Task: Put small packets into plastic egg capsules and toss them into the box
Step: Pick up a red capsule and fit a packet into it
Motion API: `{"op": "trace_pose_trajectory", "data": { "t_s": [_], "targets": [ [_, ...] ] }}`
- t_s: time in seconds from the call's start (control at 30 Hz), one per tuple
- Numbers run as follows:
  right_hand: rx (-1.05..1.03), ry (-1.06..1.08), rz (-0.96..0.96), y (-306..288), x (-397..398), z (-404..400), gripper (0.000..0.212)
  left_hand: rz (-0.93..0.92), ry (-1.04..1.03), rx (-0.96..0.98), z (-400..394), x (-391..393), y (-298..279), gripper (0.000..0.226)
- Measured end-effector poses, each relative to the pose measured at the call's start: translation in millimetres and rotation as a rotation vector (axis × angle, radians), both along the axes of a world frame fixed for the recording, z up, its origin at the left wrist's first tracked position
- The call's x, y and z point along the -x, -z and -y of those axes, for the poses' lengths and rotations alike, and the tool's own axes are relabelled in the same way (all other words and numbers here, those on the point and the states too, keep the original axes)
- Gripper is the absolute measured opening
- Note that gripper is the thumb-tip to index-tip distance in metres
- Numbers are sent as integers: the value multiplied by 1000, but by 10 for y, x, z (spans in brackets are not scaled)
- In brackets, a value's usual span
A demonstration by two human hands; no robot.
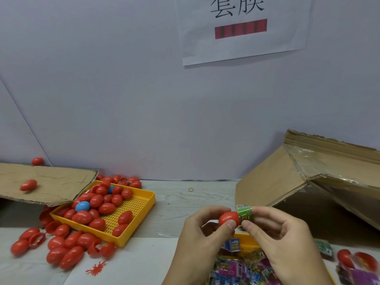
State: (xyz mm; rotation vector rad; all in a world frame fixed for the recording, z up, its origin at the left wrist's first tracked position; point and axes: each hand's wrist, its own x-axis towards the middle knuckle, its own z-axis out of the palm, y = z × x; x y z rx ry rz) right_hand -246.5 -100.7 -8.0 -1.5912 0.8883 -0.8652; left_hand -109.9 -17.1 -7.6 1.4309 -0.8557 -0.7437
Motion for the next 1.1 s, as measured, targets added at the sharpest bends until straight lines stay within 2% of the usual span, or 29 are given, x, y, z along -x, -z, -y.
{"op": "trace_pose_trajectory", "data": {
  "t_s": [0.2,0.5,0.73,1.0,1.1],
  "targets": [
    [136,5,-89,8,5,-16,27,-5,13,-8,-3,-1,1,22],
    [234,-25,-165,25,0,-48,31,10,-31,15,14,9,3,14],
    [252,39,-49,1,17,-53,16,105,-66,33,28,46,1,19],
    [396,123,-54,-32,-4,-116,19,142,-119,20,42,46,8,19],
    [375,156,-38,-16,-5,-124,22,119,-117,21,45,40,21,18]
  ]
}}
